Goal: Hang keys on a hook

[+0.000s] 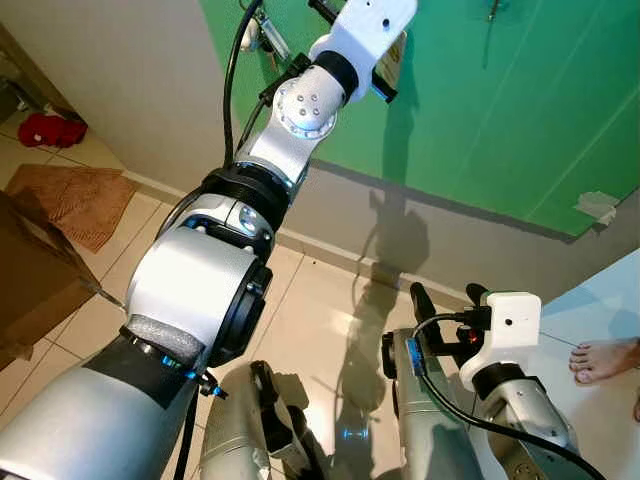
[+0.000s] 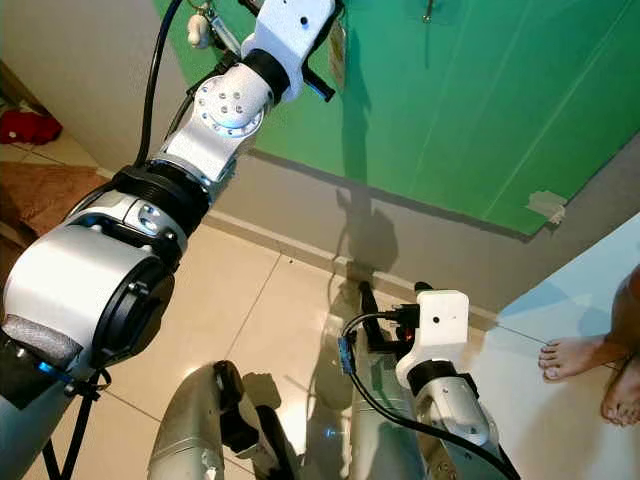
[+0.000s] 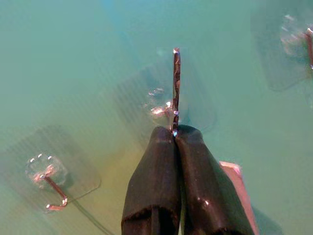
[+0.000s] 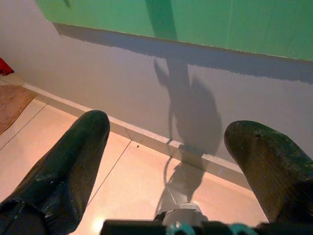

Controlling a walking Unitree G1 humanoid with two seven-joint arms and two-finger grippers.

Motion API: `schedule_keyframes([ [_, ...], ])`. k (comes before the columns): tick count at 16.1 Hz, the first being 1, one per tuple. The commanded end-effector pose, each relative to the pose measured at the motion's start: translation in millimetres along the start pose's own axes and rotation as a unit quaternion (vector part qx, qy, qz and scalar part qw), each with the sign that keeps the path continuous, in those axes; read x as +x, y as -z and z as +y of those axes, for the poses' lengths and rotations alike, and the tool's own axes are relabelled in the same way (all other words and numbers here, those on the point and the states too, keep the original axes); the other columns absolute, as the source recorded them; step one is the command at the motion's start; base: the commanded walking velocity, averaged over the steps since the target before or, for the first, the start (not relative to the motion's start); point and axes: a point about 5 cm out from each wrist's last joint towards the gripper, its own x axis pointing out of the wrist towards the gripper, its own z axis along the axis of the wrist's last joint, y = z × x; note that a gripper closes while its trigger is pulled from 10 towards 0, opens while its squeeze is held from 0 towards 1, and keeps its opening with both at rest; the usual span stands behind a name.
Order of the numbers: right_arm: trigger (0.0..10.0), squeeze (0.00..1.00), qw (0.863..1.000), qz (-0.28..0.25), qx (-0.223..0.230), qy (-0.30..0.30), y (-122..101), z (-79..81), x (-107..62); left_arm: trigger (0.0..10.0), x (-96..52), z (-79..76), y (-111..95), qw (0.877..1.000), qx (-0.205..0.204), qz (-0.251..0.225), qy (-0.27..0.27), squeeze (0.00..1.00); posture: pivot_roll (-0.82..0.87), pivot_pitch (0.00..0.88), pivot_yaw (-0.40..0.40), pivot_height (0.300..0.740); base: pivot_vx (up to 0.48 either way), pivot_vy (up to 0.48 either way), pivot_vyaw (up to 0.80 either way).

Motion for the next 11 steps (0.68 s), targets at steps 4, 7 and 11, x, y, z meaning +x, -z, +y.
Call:
schedule_keyframes([
  [4, 10.0, 0.00, 1.000, 0.010, 0.004, 0.000, 4, 0.6, -2.8, 0.0, 1.9, -2.9, -10, 0.999, -0.007, -0.032, 0.014, 0.00, -0.44, 0.232, 0.119, 0.592, 0.000, 0.000, 0.00],
  [7, 10.0, 0.00, 1.000, 0.011, 0.004, -0.001, 4, 0.7, -2.4, 0.0, 1.6, -8.9, -10, 0.999, 0.001, -0.035, 0.026, 0.00, -0.44, 0.232, 0.119, 0.592, 0.000, 0.000, 0.00],
  [11, 10.0, 0.00, 1.000, 0.011, 0.004, -0.001, 4, 0.7, -2.4, 0.0, 1.6, -8.9, -10, 0.999, 0.001, -0.035, 0.026, 0.00, -0.44, 0.232, 0.119, 0.592, 0.000, 0.000, 0.00],
])
